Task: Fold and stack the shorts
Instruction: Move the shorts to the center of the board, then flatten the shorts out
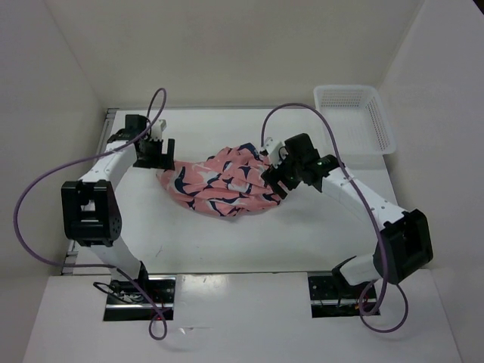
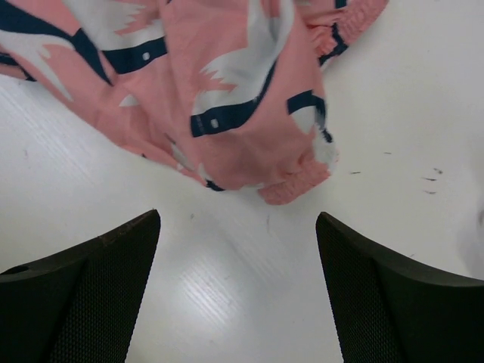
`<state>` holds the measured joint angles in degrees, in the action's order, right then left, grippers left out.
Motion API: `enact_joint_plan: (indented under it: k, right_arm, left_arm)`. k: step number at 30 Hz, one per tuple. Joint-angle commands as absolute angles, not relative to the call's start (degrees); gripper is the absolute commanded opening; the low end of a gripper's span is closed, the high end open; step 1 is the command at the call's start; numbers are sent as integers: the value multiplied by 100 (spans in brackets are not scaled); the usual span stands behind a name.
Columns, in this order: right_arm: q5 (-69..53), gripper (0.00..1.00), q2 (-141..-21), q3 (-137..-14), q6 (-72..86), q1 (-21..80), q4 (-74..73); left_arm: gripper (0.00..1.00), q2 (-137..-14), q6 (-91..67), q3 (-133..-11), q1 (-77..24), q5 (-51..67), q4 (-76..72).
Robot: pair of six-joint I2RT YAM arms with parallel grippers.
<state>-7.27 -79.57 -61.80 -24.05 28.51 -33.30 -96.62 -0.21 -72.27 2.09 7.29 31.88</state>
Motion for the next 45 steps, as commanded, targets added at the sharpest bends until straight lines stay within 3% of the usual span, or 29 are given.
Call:
enact_joint_plan:
  k: [1, 19, 22, 23, 24, 26, 27, 29, 31, 32, 36, 45]
  right_arm:
    - [-615, 88, -8156, -6653, -2637, 2550, -2892]
    - [-563, 88, -9210, -6609, -3894, 2487, -2566]
    - [-563, 85, -9263, -6609, -3771, 2487, -2374]
    - [-563, 78, -9264, -6609, -3771, 2487, -2373]
    - [-563, 75, -9264, -6557, -3771, 2487, -2373]
    - [-615, 67, -9264, -6487, -3771, 2487, -2373]
    - [-615, 67, -9264, -6486, -3771, 2487, -2443]
    - [-746, 67, -9264, -6434, -3866, 2487, -2548]
    - [-799, 73, -9264, -6434, -4104, 2487, -2741]
    - [-800, 80, -9211, -6434, -4209, 2487, -2838]
    - [-800, 88, -9001, -6434, -4482, 2487, -3190]
    - [-406, 90, -8534, -5706, -4482, 2750, -2366]
  left_arm:
    - [100, -10019, 0, -7883, 281, 1149, 2927]
    - [100, -11961, 0, -9167, 483, 1959, 3155]
    - [81, -12023, 0, -9167, 483, 2337, 3357]
    - [75, -12023, 0, -9115, 483, 2460, 3427]
    - [62, -12023, 0, -9114, 483, 2652, 3584]
    - [50, -12076, 0, -9114, 483, 2873, 3770]
    - [32, -12128, 0, -9114, 483, 2961, 3962]
    - [16, -12129, 0, -9062, 553, 3015, 4078]
    - [3, -11963, 0, -8982, 632, 3015, 4078]
    - [1, -11892, 0, -8922, 633, 3015, 4017]
    - [0, -11366, 0, -8921, 765, 2901, 3964]
    - [0, -10609, 0, -8921, 765, 3032, 3911]
